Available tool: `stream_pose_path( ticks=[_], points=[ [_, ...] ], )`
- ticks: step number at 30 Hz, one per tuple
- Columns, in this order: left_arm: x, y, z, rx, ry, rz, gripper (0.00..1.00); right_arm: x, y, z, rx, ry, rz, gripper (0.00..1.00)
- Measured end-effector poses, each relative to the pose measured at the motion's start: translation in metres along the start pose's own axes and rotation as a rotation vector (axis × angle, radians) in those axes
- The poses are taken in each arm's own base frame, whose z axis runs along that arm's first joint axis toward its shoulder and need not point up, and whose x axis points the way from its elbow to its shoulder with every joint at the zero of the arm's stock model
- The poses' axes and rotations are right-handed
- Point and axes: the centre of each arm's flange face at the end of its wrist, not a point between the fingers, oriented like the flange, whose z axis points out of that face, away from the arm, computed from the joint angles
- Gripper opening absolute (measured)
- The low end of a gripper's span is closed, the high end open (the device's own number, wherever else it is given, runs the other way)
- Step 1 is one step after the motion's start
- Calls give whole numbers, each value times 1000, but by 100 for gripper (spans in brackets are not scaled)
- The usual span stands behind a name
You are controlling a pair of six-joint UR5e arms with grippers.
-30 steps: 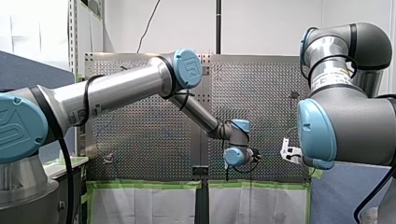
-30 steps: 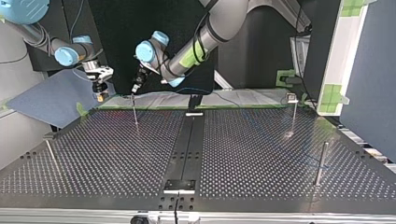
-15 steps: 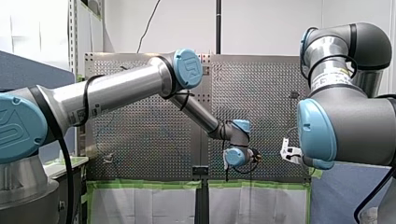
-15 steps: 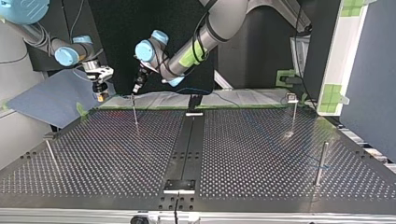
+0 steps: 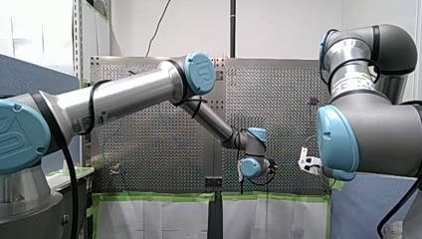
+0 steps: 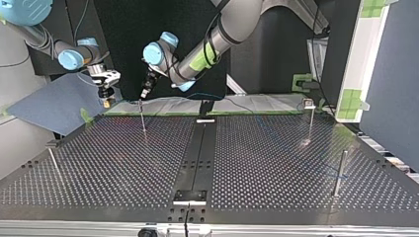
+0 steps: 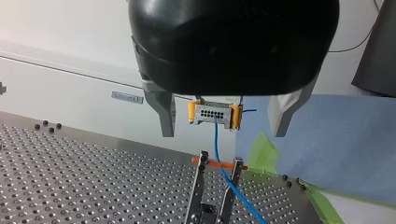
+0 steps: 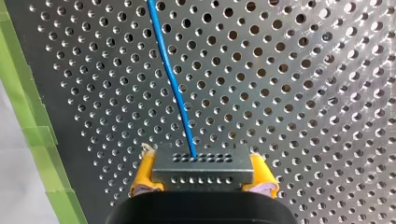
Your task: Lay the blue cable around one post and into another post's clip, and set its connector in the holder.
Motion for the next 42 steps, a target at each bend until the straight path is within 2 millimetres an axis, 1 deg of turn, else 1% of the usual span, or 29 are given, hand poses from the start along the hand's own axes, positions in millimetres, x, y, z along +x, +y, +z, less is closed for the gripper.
stream_pose_path(
  ticks=[6, 11, 16, 21, 26, 42],
  points=[
    [-1, 3, -5, -25, 16, 15, 98, 0, -1, 0, 1, 0, 0, 0],
    [-14, 1, -14, -18, 25, 31, 98, 0, -1, 0, 2, 0, 0, 0],
    [-33, 0, -20, 4, -8, 20, 98, 0, -1, 0, 3, 0, 0, 0],
    [-56, 7, -24, 0, -52, 3, 98, 0, -1, 0, 2, 0, 0, 0],
    [-75, 13, -28, -2, -91, -22, 98, 0, 0, 0, 1, 0, 0, 0],
    [-138, 47, -40, -19, -226, -161, 98, 0, -1, 0, 2, 0, 7, 0]
  ],
)
